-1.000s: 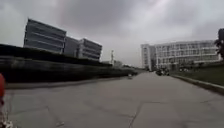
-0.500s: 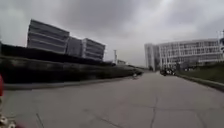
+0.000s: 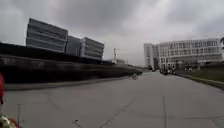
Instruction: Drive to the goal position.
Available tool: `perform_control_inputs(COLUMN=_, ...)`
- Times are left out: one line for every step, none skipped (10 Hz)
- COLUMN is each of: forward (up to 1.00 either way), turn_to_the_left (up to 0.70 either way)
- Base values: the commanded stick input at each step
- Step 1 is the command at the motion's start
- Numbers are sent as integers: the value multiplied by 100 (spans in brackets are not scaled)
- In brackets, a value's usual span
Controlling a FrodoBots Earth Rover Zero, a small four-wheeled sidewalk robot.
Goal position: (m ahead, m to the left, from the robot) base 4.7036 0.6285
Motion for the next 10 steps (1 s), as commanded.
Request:
perform_control_inputs(forward=70, turn_to_the_left=0)
perform_control_inputs(forward=70, turn_to_the_left=0)
perform_control_inputs(forward=70, turn_to_the_left=0)
perform_control_inputs(forward=70, turn_to_the_left=0)
perform_control_inputs(forward=70, turn_to_the_left=0)
perform_control_inputs(forward=70, turn_to_the_left=0)
perform_control_inputs(forward=70, turn_to_the_left=0)
perform_control_inputs(forward=70, turn_to_the_left=0)
perform_control_inputs(forward=70, turn_to_the_left=0)
perform_control_inputs(forward=70, turn_to_the_left=0)
